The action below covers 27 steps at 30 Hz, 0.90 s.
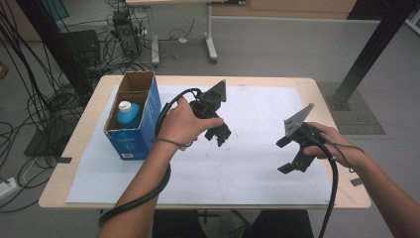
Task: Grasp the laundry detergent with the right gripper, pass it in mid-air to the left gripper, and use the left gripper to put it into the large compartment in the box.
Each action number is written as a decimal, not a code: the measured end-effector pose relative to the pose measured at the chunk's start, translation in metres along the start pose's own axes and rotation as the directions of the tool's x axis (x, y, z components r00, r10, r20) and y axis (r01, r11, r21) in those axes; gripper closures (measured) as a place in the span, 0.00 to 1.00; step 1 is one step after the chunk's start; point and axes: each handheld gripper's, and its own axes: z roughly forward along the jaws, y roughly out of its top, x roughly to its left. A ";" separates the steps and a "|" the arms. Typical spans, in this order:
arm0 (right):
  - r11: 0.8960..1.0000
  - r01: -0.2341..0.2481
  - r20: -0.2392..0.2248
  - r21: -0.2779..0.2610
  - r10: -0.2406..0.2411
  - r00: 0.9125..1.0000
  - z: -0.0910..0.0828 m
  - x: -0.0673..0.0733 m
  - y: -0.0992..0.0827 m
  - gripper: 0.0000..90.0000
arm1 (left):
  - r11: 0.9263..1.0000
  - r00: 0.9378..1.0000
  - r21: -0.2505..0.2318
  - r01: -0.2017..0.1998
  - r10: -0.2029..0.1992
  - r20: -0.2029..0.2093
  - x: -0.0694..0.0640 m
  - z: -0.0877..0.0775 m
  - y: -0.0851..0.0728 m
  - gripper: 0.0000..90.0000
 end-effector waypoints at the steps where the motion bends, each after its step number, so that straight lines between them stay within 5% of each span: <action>1: 1.000 -0.002 0.000 0.000 0.002 1.000 0.000 0.000 -0.001 0.06 | 1.000 1.000 0.003 0.000 0.000 0.002 -0.001 0.002 0.000 0.06; 27: 1.000 -0.014 0.014 -0.006 0.014 1.000 -0.002 0.003 -0.006 0.06 | 1.000 1.000 0.005 0.004 -0.004 0.029 -0.001 0.010 0.000 0.06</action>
